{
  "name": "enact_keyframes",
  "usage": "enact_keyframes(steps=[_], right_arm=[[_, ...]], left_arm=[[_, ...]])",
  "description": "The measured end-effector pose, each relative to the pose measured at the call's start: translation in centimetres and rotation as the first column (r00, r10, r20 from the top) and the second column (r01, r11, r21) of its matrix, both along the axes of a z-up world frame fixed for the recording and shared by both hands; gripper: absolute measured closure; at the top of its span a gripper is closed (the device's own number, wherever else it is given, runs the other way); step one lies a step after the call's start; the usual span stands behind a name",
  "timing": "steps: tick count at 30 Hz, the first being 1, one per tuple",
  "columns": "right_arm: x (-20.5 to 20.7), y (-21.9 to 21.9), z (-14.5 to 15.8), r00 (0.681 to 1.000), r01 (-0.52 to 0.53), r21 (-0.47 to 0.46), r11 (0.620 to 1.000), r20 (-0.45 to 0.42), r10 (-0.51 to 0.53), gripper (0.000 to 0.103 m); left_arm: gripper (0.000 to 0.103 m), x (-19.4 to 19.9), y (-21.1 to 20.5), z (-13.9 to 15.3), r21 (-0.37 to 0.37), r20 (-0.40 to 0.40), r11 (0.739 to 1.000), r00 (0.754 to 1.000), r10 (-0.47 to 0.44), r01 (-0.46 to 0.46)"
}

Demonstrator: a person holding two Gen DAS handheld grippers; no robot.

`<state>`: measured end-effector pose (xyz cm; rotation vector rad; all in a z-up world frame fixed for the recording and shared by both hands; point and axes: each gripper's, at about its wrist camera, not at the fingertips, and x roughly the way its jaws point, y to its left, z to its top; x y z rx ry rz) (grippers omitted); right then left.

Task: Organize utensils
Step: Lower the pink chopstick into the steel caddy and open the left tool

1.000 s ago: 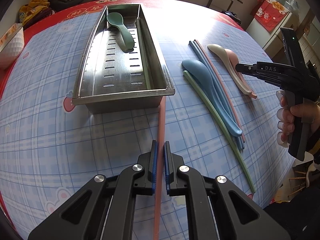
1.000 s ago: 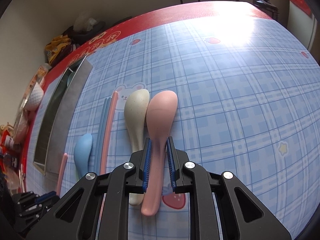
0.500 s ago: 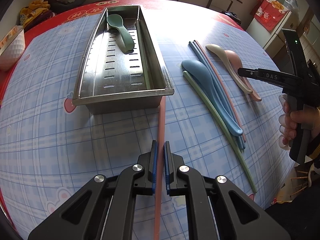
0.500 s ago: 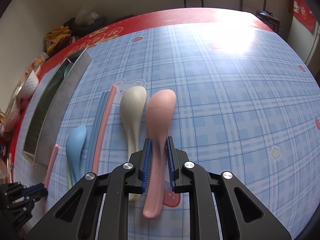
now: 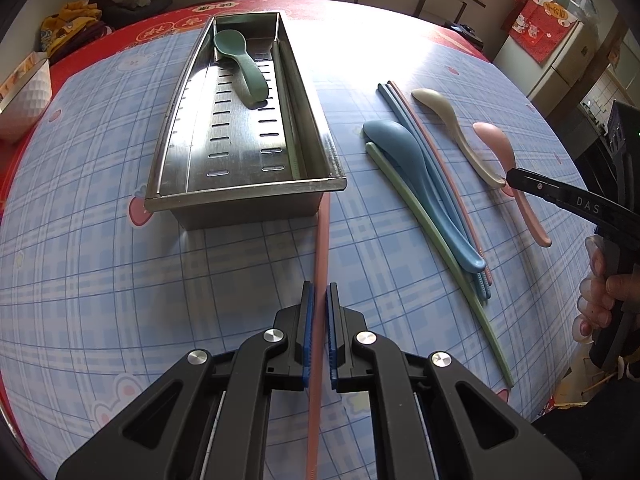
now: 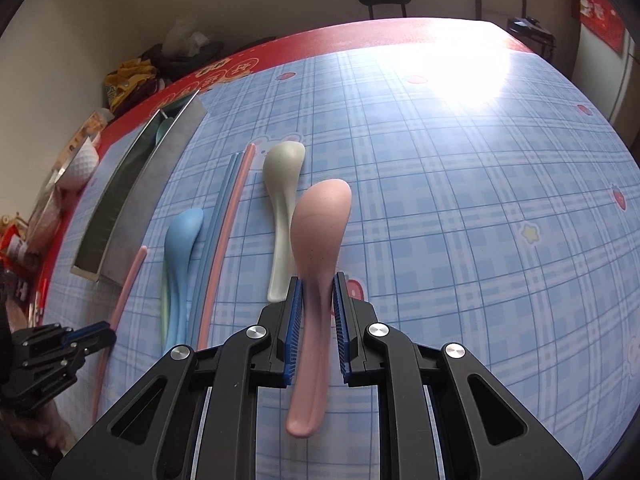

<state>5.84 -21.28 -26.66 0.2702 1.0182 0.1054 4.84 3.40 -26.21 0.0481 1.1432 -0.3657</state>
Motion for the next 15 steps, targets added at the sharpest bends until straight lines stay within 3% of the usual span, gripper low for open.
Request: enact_keyframes(steps=[4, 15], right_arm=[[-0.3, 0.5, 0.6, 1.0, -0.016, 0.008, 1.0, 0.018, 0.016, 0.087], [-1.3, -0.1, 1.9, 0.999, -0.011, 0.042, 0.999, 0.045, 0.009, 0.087]], left_arm=[[0.097, 0.0, -0.3, 0.1, 0.019, 0.01, 1.0, 1.0, -0.011, 0.011], [0.098, -0.9, -1.3, 1.9, -0.03, 0.04, 0.996, 0.996, -0.085, 0.086]])
